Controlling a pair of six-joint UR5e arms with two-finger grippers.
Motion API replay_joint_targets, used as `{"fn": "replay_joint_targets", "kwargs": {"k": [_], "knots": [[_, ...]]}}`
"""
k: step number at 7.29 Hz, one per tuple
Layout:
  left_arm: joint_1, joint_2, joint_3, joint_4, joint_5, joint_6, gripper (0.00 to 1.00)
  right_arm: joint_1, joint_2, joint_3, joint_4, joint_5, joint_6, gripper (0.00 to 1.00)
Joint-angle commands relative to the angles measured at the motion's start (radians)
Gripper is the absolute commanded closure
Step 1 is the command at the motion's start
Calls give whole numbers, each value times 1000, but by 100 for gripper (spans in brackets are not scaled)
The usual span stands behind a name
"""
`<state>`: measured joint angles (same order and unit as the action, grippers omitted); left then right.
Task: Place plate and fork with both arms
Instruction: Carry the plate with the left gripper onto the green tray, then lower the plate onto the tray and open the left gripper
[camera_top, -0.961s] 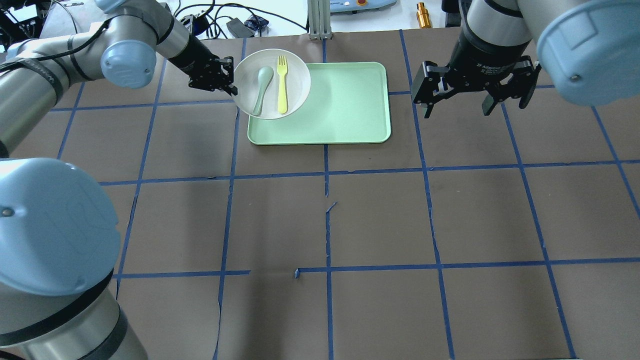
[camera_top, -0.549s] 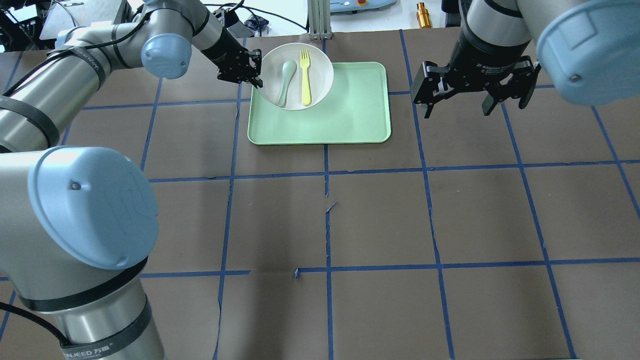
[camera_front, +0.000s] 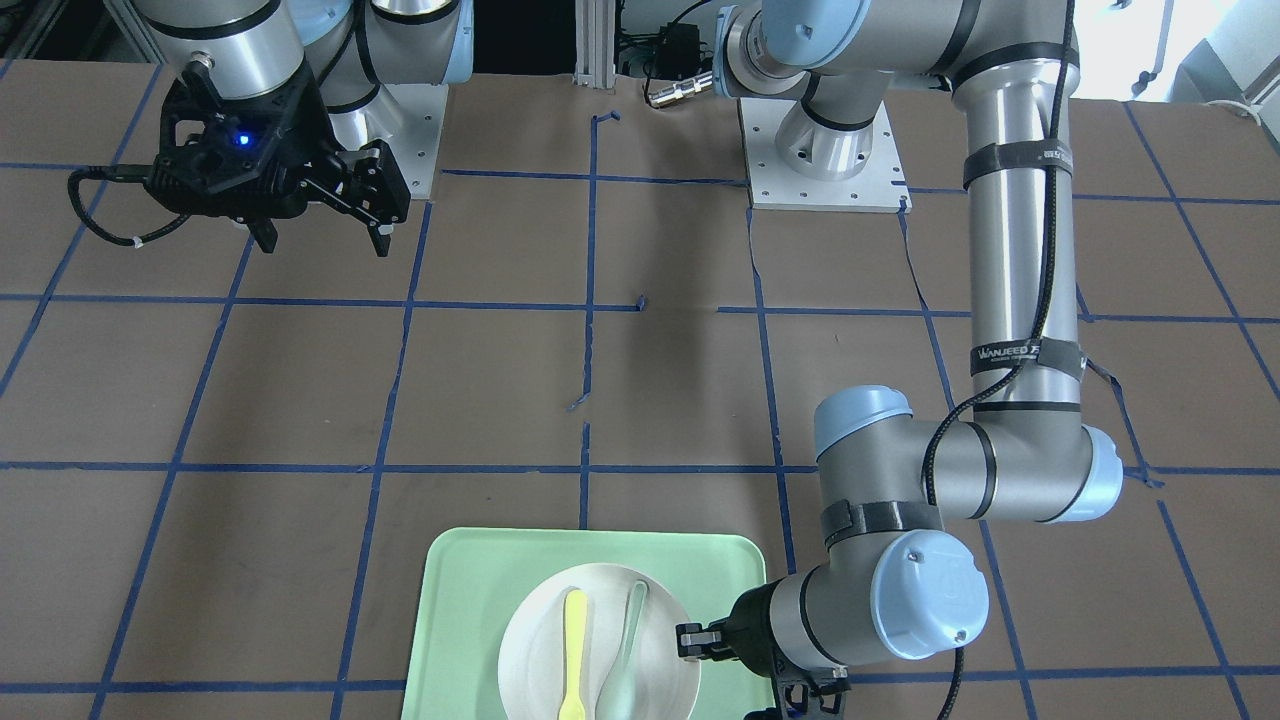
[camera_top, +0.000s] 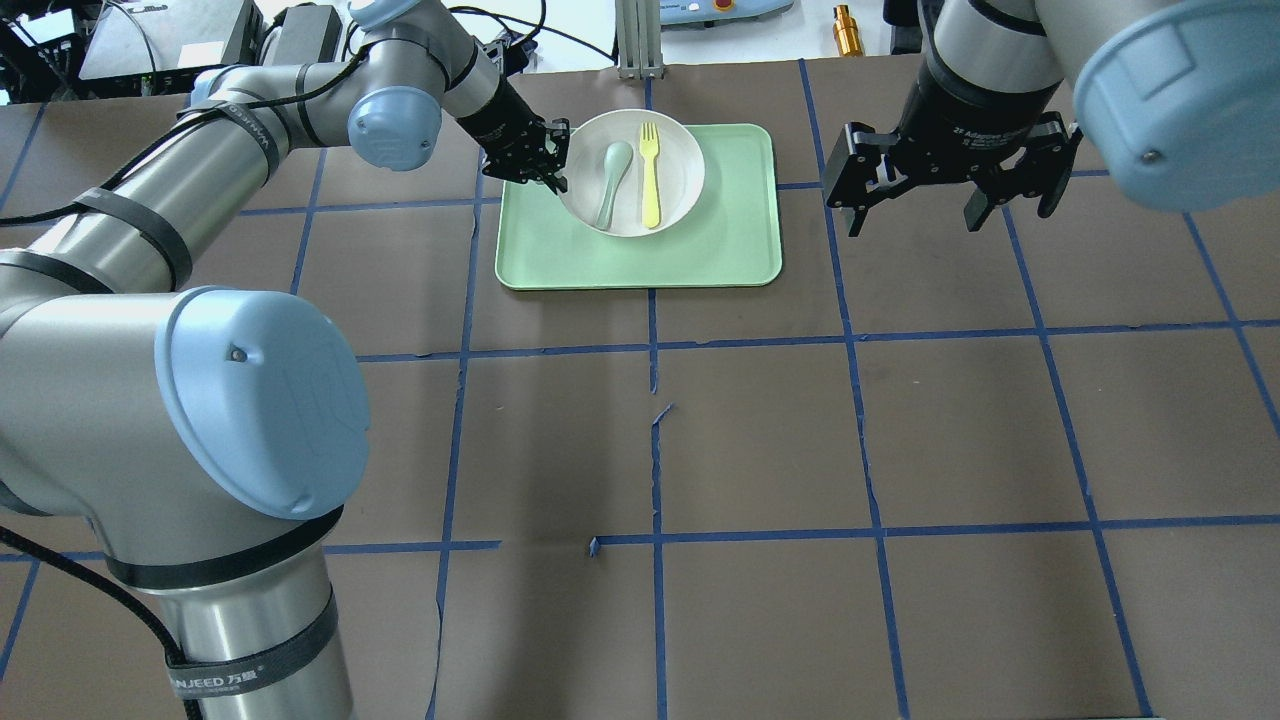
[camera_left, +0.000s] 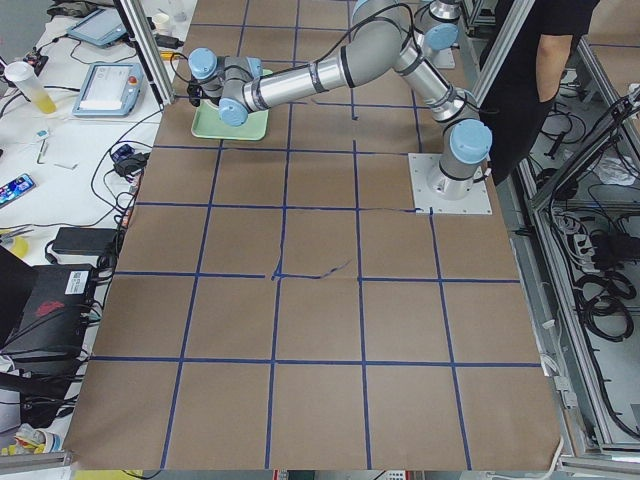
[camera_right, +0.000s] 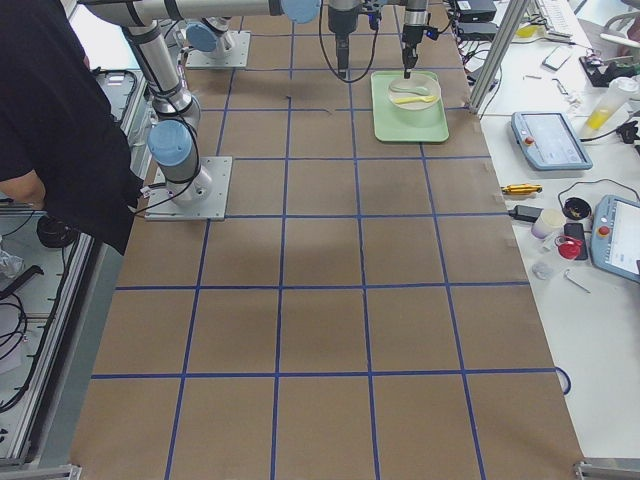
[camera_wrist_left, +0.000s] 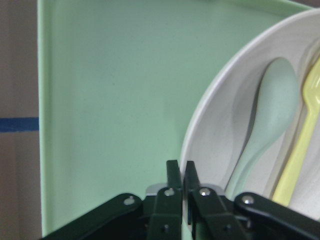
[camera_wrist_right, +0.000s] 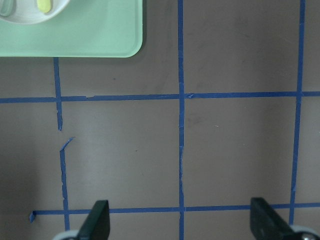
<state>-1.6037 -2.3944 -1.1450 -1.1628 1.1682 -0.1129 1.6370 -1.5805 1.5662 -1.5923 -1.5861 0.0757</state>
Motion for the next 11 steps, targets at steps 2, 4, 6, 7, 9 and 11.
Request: {"fn": "replay_joint_targets", "kwargs": {"k": [2,4,6,7,9,11], "knots": [[-12,-18,2,12,-8,-10,100,0,0,-1,0,0,-1,0],[-12,-22,2,14,-8,1,97,0,0,-1,0,0,-1,0],[-10,-20,-2,14,-7,-1,90,0,0,0,0,0,-1,0],[-10,-19,-4,14,-5,-2,84,0,0,0,0,0,-1,0],[-8,-17,-4,14,-7,-11,64,0,0,0,2,0,-1,0],[-8,0,-27,34,-7,-8,8,0,0,0,0,0,-1,0]]}}
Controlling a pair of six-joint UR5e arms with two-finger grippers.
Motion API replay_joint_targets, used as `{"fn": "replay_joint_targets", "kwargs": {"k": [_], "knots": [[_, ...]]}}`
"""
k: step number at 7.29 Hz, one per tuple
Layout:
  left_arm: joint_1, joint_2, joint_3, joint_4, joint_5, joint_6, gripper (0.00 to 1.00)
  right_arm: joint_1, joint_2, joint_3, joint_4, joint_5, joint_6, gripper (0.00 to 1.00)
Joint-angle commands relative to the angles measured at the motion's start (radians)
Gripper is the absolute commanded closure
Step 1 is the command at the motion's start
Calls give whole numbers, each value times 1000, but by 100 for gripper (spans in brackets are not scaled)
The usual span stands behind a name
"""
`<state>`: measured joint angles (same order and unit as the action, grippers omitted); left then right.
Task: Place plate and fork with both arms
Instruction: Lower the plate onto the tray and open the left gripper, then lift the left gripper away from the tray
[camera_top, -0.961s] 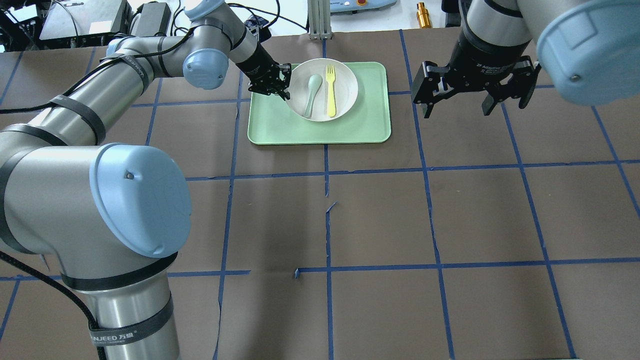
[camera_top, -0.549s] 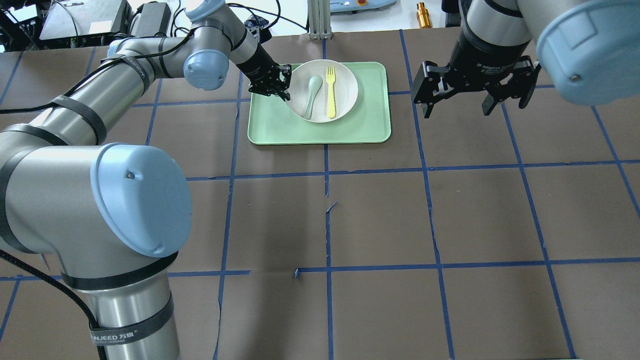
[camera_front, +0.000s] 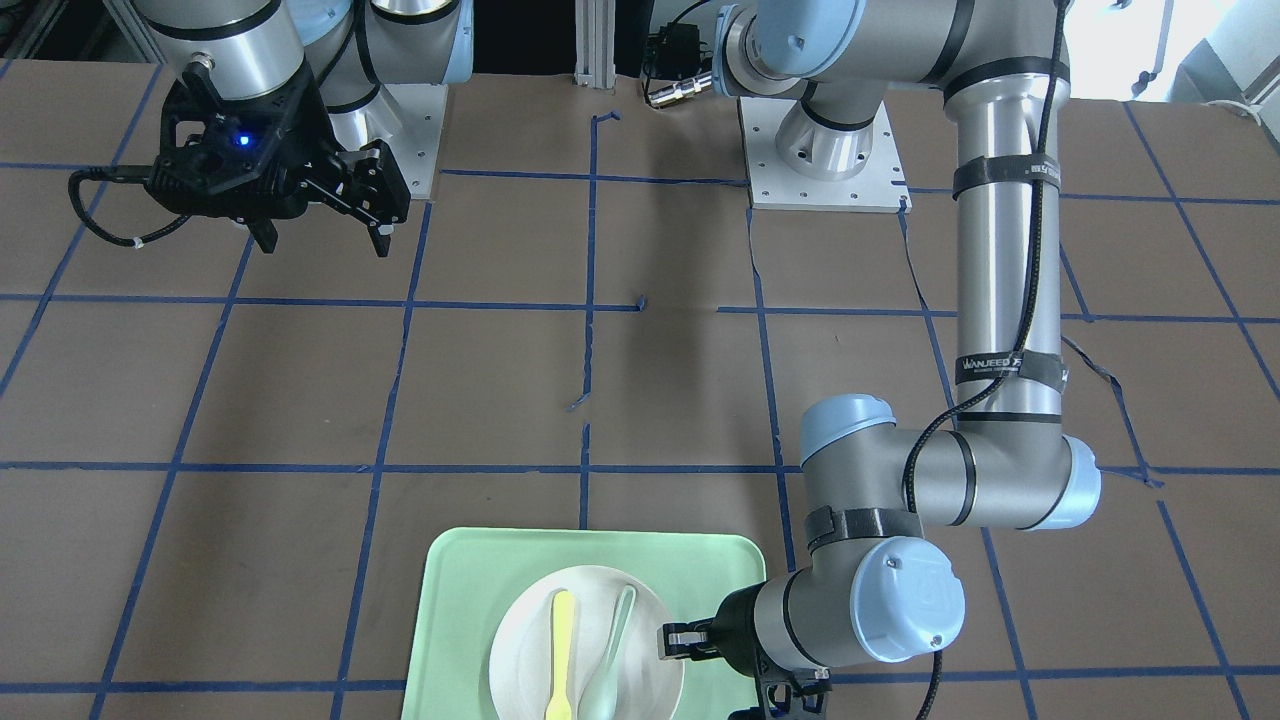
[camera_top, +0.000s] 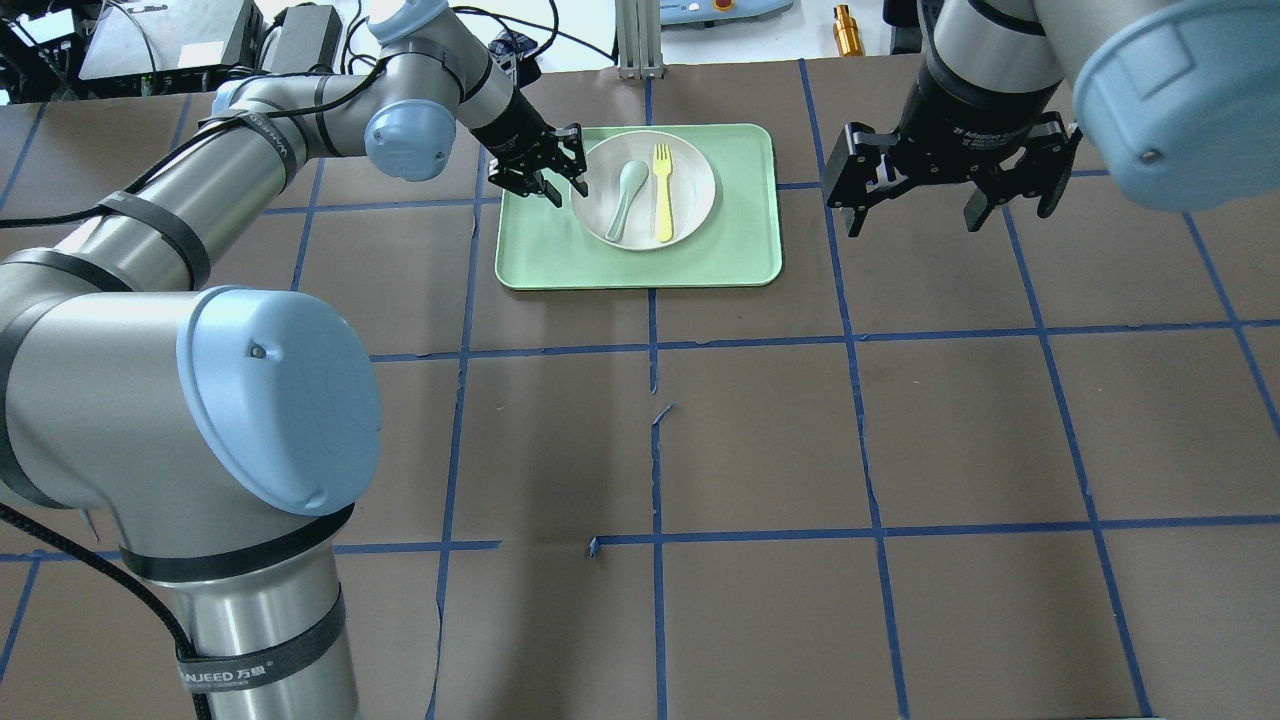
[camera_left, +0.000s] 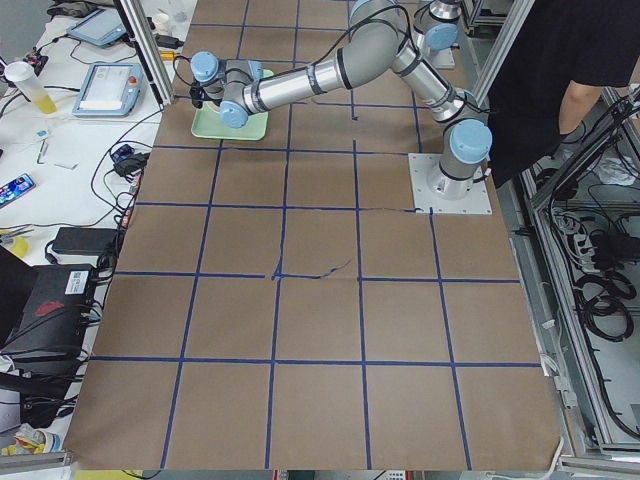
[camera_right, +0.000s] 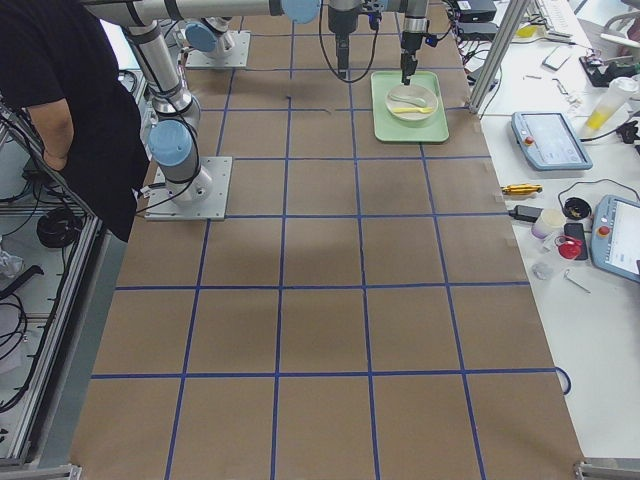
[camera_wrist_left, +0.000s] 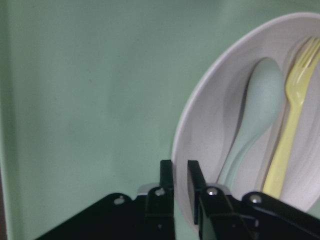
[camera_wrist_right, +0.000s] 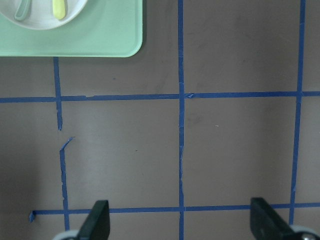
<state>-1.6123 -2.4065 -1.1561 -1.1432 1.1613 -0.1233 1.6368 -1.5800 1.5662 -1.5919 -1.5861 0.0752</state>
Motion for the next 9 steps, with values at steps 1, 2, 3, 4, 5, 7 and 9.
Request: {"fn": "replay_joint_targets", "kwargs": {"k": [1,2,3,4,5,7,9], "knots": [[6,42,-48,23,8,14,0,0,0,0,0,0,0,0],[23,93,-81,25,27,14,0,0,0,0,0,0,0,0],[37,157,-152,17,126,19,0,0,0,0,0,0,0,0],[48,244,-285,31,243,40,0,0,0,0,0,0,0,0],[60,338,-378,49,257,89,0,0,0,-5,0,2,0,0],[80,519,-465,-16,352,116,0,0,-2,-2,0,2,0,0],[69,659,-464,-148,351,117,0,1,-3,0,0,0,2,0]]}}
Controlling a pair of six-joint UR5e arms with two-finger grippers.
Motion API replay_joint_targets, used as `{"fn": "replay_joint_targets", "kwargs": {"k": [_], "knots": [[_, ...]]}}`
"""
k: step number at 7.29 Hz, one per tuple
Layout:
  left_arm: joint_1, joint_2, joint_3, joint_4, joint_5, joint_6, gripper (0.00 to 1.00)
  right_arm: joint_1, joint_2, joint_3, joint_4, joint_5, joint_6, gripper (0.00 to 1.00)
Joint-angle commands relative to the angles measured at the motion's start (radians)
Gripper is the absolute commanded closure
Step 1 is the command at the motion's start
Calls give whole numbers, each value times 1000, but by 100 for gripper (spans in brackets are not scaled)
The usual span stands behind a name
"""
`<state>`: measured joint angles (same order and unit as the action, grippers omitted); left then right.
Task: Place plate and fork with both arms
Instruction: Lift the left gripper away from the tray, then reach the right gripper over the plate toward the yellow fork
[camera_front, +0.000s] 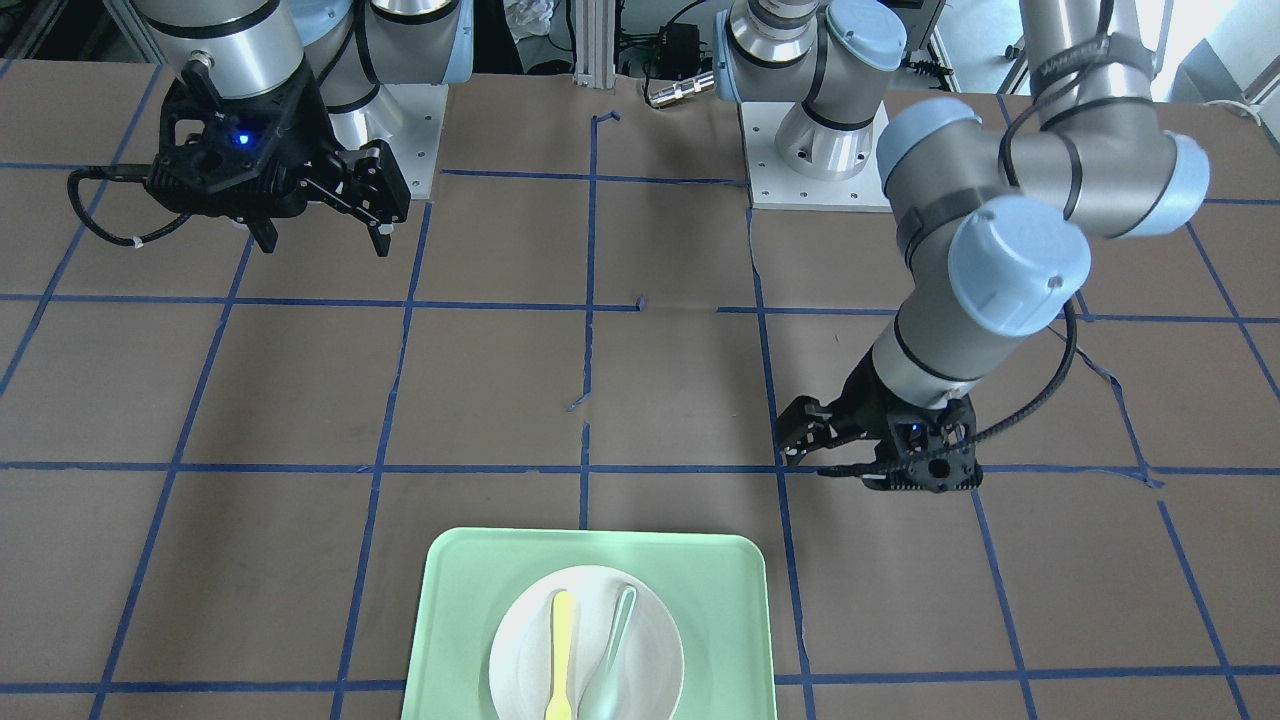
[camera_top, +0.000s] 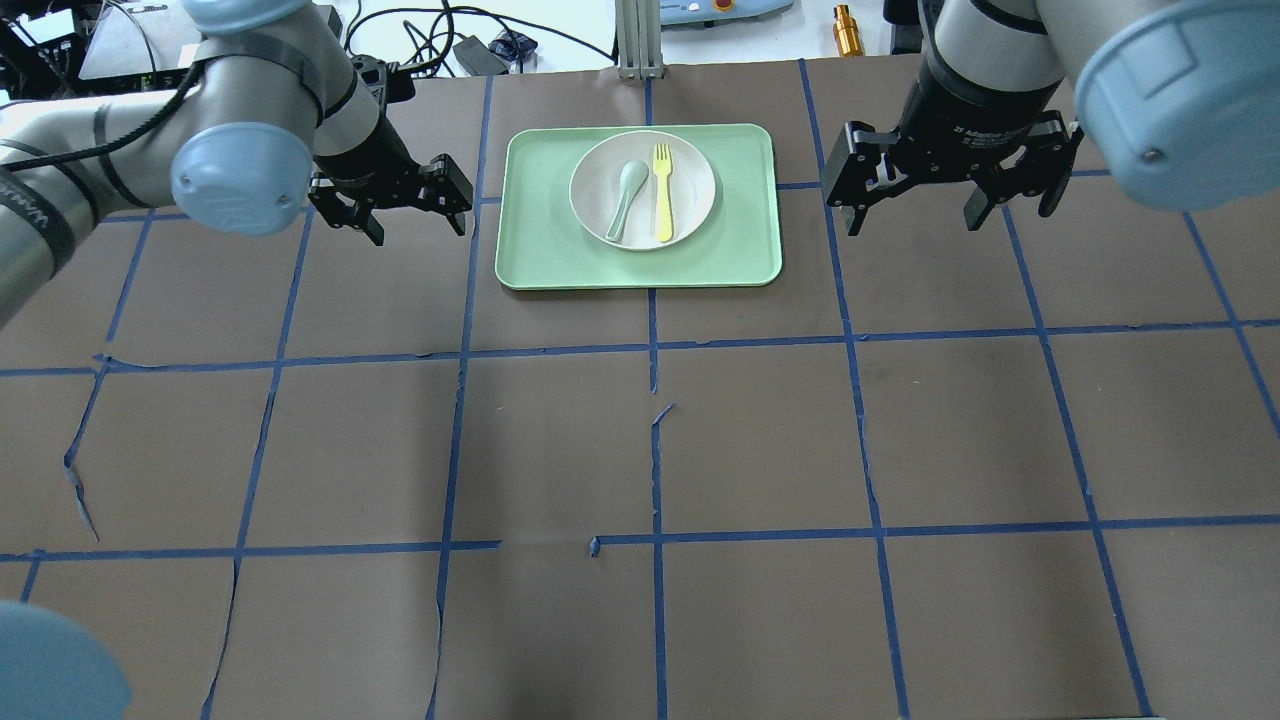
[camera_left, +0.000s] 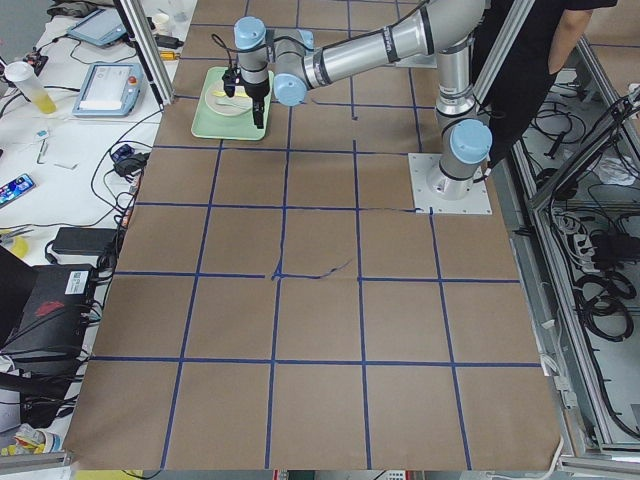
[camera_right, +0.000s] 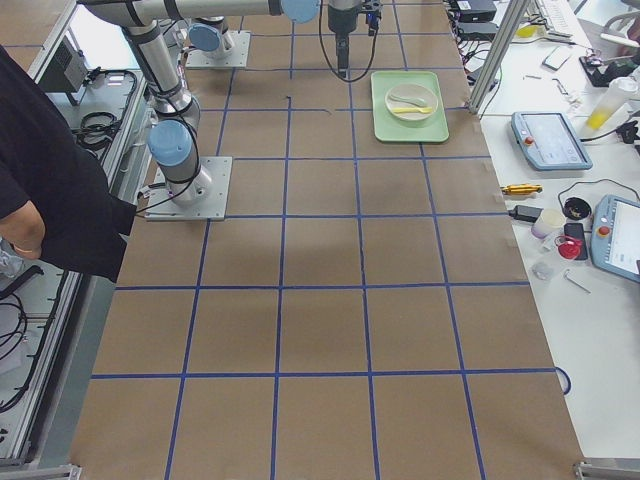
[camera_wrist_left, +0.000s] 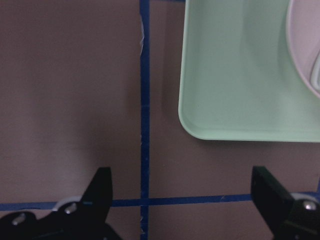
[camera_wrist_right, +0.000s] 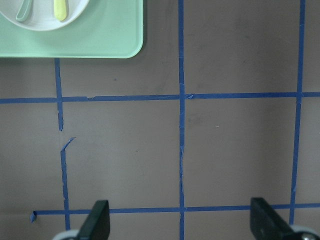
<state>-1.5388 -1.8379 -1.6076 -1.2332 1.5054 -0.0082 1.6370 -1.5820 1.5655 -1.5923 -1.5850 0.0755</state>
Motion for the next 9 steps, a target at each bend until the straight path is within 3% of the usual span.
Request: {"fn": "replay_joint_targets", "kwargs": {"k": [1,3,9], "knots": [[-9,153,-6,-87,1,2,0,0,-1,2,0,-4,1,0],[-41,247,28,-242,2,2,0,1,-1,4,0,-12,1,0],[-43,256,-6,-256,39,-13,0,12,17,1,-17,-18,15,0]]}}
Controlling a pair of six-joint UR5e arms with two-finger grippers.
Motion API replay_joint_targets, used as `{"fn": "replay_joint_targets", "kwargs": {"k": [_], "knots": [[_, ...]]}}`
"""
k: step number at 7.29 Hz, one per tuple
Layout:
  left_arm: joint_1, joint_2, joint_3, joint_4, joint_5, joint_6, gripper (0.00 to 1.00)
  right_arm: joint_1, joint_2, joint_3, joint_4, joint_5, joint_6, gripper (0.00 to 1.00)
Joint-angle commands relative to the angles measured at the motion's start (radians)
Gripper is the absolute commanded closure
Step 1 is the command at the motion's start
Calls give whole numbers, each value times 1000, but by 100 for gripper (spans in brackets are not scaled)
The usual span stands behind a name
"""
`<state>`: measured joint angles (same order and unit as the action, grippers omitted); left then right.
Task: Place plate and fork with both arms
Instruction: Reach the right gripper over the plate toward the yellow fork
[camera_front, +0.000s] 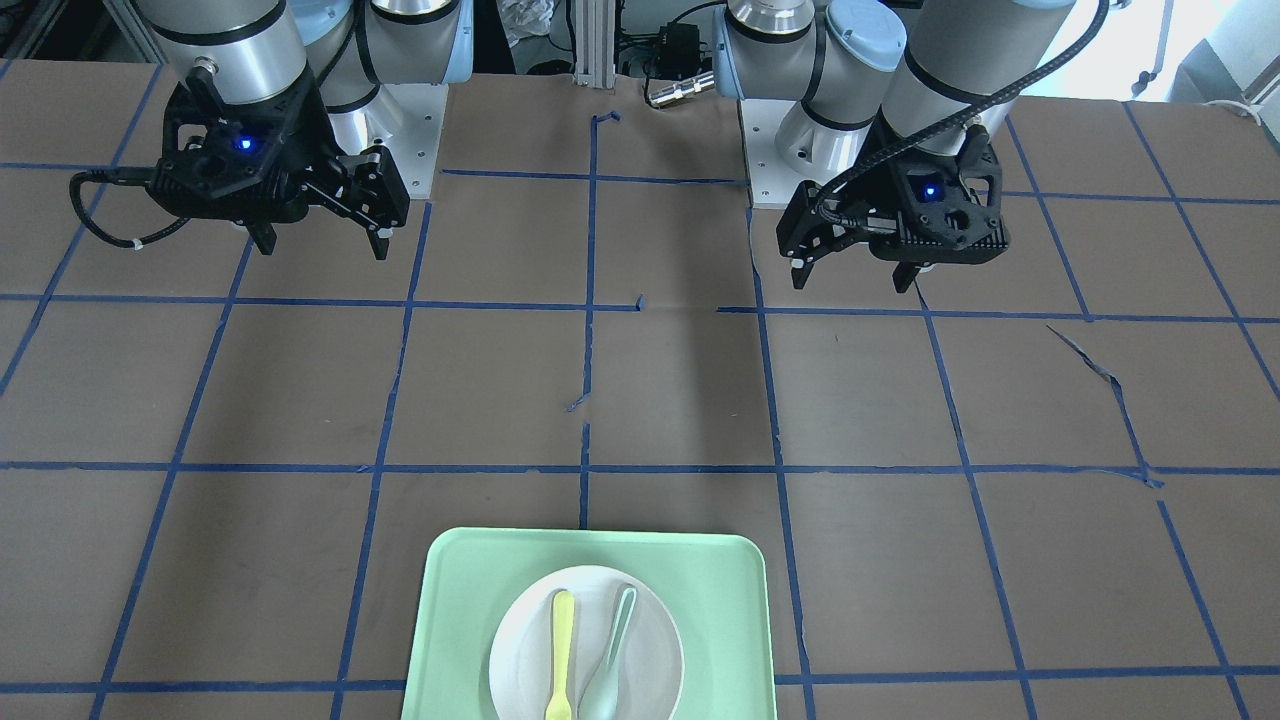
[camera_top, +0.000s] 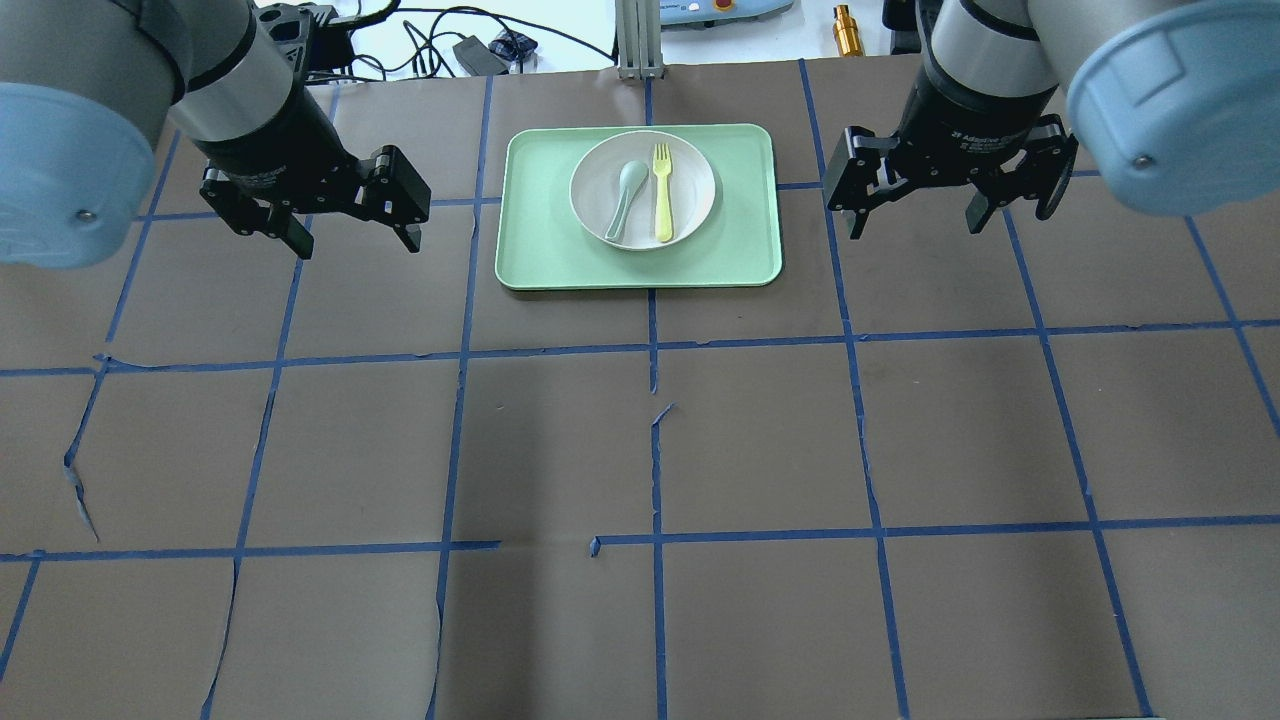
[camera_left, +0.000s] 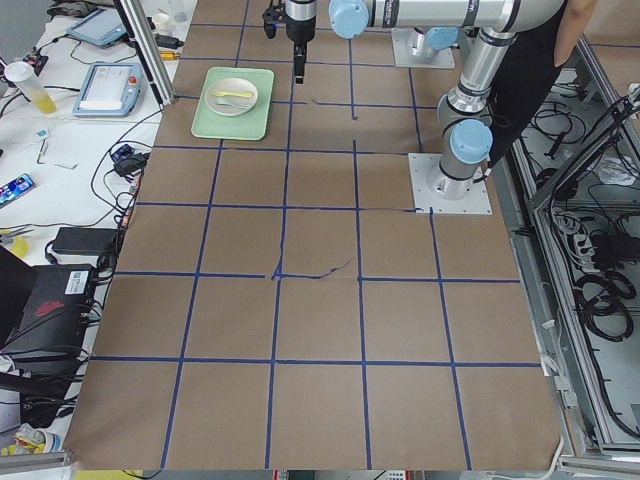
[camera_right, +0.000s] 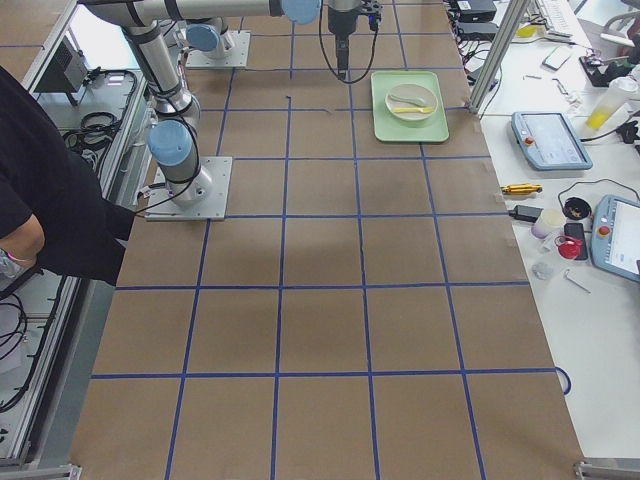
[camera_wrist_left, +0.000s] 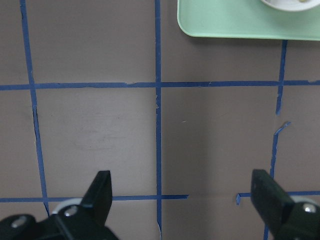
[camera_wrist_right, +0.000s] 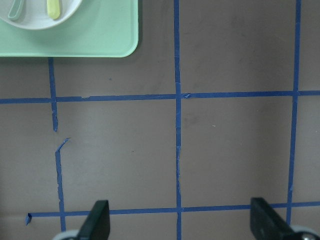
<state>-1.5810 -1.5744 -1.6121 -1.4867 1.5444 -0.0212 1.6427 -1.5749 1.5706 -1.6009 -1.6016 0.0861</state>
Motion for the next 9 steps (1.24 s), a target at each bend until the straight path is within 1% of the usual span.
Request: {"fn": "replay_joint_targets", "kwargs": {"k": [1,2,3,4,5,6,7,8,9], "knots": [[-1,-6,-12,-3,0,0,0,9,41,-12,-57,20,59,0],[-1,-3,-23,-1,0,1,0,32,93,-12,-136,17,157,0],[-1,-3,-23,-1,-1,1,0,84,177,-23,-201,12,155,0],[-1,-3,-25,-1,0,4,0,121,278,-65,-281,15,153,0],[-1,-3,-25,-1,0,4,0,126,399,-133,-327,28,153,0],[-1,-1,-26,-1,0,4,0,128,514,-203,-370,76,153,0],[-1,-1,-28,-1,0,4,0,129,580,-260,-378,103,153,0],[-2,1,-31,-1,2,6,0,135,646,-303,-363,101,150,1],[-2,4,-41,-1,2,7,0,140,709,-355,-355,91,144,4]]}}
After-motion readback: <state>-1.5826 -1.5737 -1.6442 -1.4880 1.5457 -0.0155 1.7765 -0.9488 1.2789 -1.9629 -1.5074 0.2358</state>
